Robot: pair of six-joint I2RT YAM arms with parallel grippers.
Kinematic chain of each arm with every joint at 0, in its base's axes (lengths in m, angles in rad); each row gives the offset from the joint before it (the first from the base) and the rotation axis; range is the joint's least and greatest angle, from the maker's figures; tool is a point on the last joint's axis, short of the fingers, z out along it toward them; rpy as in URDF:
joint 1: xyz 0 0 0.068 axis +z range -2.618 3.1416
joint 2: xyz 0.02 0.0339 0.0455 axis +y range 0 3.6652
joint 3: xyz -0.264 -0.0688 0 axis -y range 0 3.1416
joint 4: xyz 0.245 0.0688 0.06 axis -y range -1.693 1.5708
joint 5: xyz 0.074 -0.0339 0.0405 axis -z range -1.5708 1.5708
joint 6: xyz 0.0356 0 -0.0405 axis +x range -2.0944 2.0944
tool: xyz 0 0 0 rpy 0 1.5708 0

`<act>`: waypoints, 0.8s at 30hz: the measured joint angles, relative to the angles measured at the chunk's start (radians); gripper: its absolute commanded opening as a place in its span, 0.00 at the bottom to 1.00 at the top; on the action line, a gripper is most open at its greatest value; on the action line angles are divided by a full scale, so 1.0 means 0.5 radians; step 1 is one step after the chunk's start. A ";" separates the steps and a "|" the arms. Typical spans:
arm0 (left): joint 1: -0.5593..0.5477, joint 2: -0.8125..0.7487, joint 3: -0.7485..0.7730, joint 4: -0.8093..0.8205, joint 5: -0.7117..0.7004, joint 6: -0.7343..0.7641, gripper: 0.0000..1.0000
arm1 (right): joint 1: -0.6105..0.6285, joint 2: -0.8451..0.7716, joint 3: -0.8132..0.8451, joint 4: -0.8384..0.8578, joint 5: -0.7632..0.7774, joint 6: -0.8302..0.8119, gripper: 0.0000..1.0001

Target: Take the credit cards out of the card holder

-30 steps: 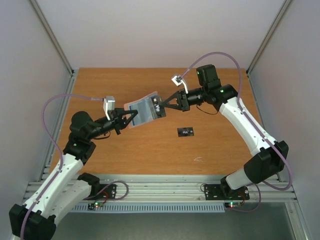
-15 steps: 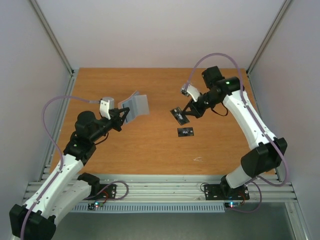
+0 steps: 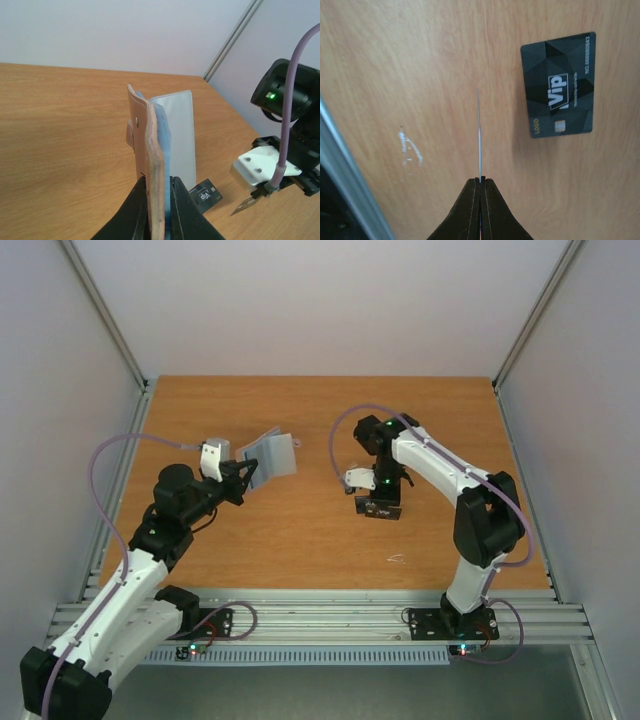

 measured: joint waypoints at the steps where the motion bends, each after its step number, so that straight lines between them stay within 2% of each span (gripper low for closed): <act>1: 0.000 0.000 -0.005 -0.001 0.000 -0.001 0.00 | 0.023 0.022 -0.013 0.030 0.035 -0.042 0.01; 5: 0.000 -0.008 -0.011 0.000 -0.002 0.000 0.00 | 0.086 0.084 -0.065 0.166 0.142 -0.181 0.01; 12: 0.000 -0.018 -0.014 0.000 -0.003 0.006 0.00 | 0.111 0.137 -0.096 0.289 0.150 -0.364 0.01; 24: 0.000 -0.018 -0.018 0.000 -0.016 0.014 0.00 | 0.111 0.209 -0.151 0.358 0.150 -0.384 0.01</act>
